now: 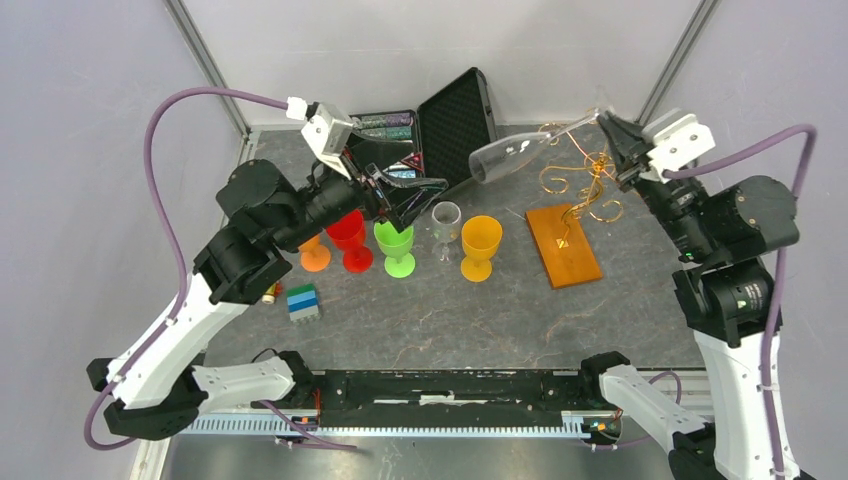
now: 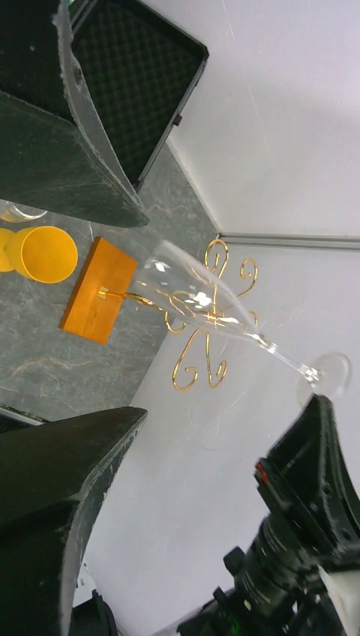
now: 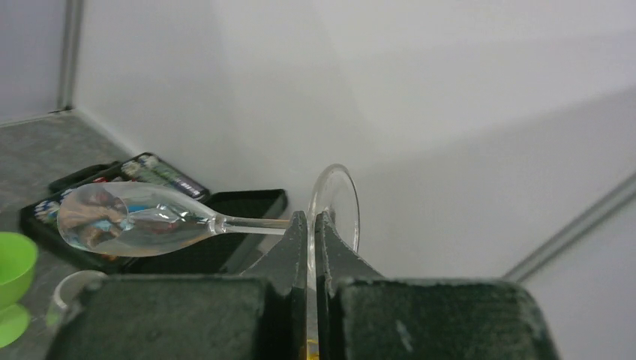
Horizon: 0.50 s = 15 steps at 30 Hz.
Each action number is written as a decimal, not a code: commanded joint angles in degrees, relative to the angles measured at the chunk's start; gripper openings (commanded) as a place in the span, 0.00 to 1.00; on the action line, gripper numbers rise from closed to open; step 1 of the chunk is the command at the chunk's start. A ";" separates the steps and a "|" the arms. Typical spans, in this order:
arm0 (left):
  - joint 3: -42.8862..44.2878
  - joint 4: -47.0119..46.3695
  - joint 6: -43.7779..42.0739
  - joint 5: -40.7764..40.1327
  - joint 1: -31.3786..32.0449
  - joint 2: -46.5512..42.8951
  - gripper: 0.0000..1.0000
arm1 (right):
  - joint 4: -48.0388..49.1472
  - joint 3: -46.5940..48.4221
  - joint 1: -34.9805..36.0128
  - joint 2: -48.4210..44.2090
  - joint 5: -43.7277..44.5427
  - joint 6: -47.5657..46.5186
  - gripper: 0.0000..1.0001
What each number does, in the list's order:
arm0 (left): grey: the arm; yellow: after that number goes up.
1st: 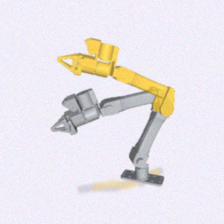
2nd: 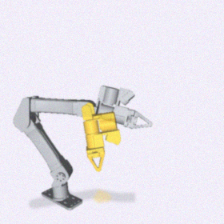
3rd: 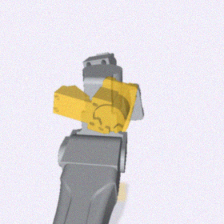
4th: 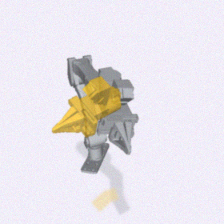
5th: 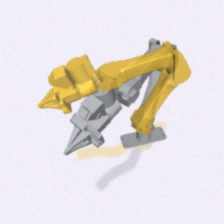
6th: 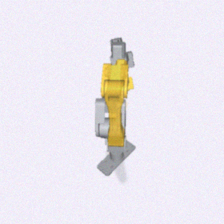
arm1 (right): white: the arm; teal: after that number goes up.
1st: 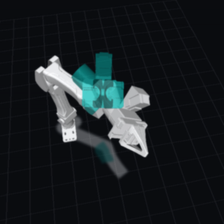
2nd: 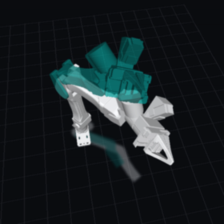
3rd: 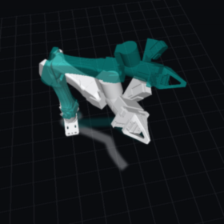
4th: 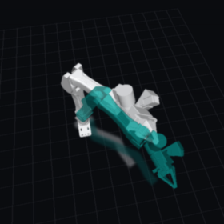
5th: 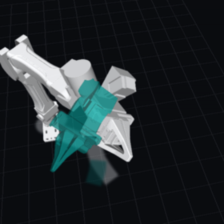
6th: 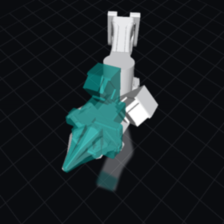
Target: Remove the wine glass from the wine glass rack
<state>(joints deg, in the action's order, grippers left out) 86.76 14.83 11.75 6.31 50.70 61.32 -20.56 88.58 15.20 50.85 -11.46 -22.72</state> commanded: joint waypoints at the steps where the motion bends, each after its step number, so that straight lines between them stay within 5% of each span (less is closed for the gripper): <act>1: 0.04 -0.28 -2.34 2.51 -0.16 2.09 0.93 | 7.81 -5.11 -0.16 -1.97 -12.50 5.83 0.00; 15: 11.76 10.80 -0.05 18.27 -0.16 18.46 0.89 | 13.59 -16.70 -0.20 -5.58 -36.86 10.42 0.00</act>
<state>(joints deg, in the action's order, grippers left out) 92.82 23.92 10.94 16.29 50.68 76.64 -12.82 73.08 15.20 46.78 -39.13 -14.48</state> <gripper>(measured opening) 0.918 0.021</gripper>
